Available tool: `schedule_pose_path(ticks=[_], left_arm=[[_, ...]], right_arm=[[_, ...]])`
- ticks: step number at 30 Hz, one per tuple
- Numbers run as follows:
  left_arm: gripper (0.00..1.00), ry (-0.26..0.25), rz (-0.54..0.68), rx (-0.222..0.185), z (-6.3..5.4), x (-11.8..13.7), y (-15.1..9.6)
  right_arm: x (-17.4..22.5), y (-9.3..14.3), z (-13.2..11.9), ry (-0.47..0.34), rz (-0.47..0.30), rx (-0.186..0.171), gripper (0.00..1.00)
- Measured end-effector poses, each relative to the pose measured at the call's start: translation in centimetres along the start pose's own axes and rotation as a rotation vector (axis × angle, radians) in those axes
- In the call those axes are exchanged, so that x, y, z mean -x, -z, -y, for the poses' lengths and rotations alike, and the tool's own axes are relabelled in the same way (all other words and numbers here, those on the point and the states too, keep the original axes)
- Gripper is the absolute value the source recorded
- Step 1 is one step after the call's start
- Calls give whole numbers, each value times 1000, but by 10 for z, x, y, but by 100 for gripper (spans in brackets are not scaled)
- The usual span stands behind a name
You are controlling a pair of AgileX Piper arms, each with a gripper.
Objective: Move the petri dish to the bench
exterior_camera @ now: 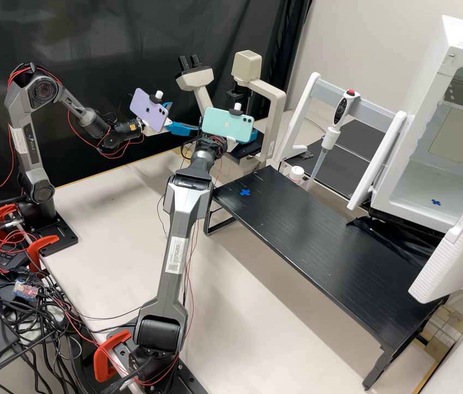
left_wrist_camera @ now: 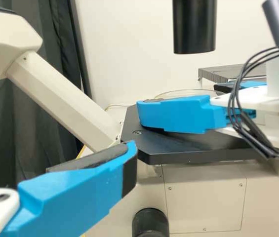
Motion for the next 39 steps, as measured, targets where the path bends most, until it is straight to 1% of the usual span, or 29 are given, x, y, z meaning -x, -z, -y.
schedule_pose_path(ticks=[3, 11, 17, 29, 33, 37, 38, 39], left_arm=[[100, 0, 0, 0, 0, 0, 0], [100, 0, 0, 0, 0, 0, 0], [100, 0, 0, 0, 0, 0, 0], [100, 0, 0, 0, 0, 0, 0], [100, 0, 0, 0, 0, 0, 0], [100, 0, 0, 0, 0, 0, 0], [100, 0, 0, 0, 0, 0, 0], [100, 0, 0, 0, 0, 0, 0]], right_arm=[[2, 1, -3, -5, -1, -2, 0], [2, -7, -14, -20, 14, -9, 0], [6, -3, -20, -31, 6, -12, 0], [8, -5, -18, -23, 15, -9, 0], [14, -5, -20, -18, 20, -8, 0], [24, -3, -25, -25, 15, -43, 0], [26, -3, -24, -26, 12, -48, 0], [28, -2, -24, -27, 8, -43, 0]])
